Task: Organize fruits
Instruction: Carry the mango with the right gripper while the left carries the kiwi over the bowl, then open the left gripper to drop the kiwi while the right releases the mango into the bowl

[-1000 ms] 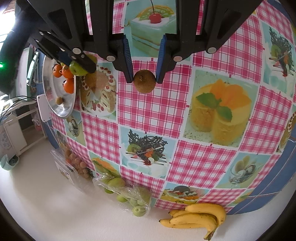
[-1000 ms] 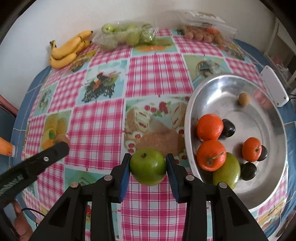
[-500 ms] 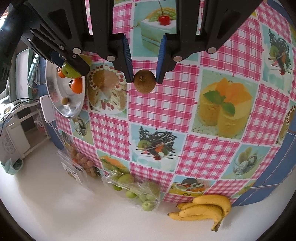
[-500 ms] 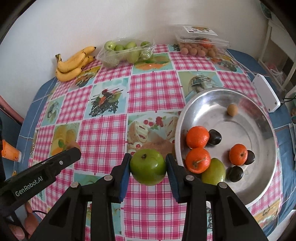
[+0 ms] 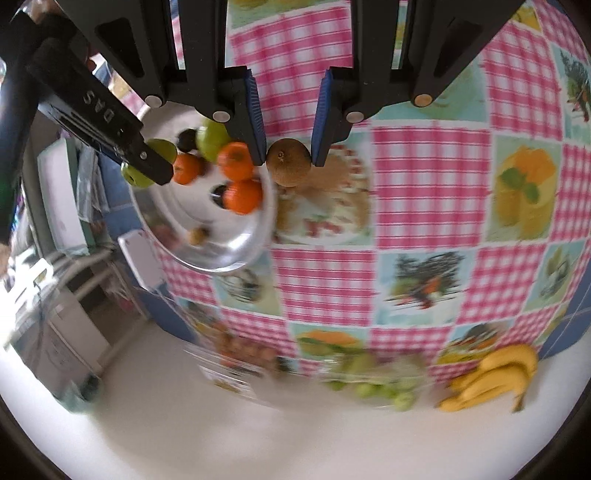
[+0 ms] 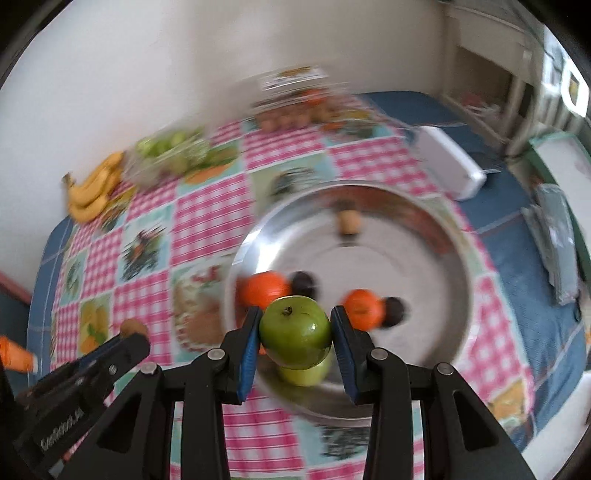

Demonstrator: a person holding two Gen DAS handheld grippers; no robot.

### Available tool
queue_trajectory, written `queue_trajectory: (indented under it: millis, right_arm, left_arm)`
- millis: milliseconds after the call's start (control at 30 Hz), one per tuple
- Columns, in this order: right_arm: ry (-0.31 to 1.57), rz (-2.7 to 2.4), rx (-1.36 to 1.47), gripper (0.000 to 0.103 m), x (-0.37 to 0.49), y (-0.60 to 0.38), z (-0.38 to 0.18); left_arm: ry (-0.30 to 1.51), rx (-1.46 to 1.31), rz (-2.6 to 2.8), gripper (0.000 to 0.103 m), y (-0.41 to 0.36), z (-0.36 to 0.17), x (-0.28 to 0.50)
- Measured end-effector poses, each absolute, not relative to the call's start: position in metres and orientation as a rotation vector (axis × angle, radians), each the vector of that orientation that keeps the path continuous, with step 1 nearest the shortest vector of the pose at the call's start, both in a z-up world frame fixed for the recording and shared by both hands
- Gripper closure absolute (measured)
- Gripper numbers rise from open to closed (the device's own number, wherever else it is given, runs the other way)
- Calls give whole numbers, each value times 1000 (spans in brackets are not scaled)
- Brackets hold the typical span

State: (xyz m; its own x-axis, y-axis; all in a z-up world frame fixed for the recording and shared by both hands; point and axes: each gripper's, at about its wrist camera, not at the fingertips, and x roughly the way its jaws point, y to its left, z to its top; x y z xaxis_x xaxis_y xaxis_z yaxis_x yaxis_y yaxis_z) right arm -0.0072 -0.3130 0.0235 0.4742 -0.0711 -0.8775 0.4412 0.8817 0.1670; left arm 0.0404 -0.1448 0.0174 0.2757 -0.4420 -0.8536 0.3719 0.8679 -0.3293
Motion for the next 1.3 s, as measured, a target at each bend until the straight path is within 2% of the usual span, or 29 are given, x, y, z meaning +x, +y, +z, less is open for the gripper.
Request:
queue_trajectory:
  millis: [333,533,1033,1300]
  right_arm:
    - [1008,-458,484,64,-35,-372,18]
    - [1023,-516,469,64,-31,-391,7]
    - [1128,-523,459,63,-23,-396,-22]
    - [1146,-517,449,63,-20,-391,-23]
  left_arm:
    - [1153,28,-670,76,-213,17,26]
    - [1207,57,-679,76,-238,-4,30]
    - [1268,89,-656,75,-255,-28,39]
    - [1267,79,-653,75,-249,-18,34]
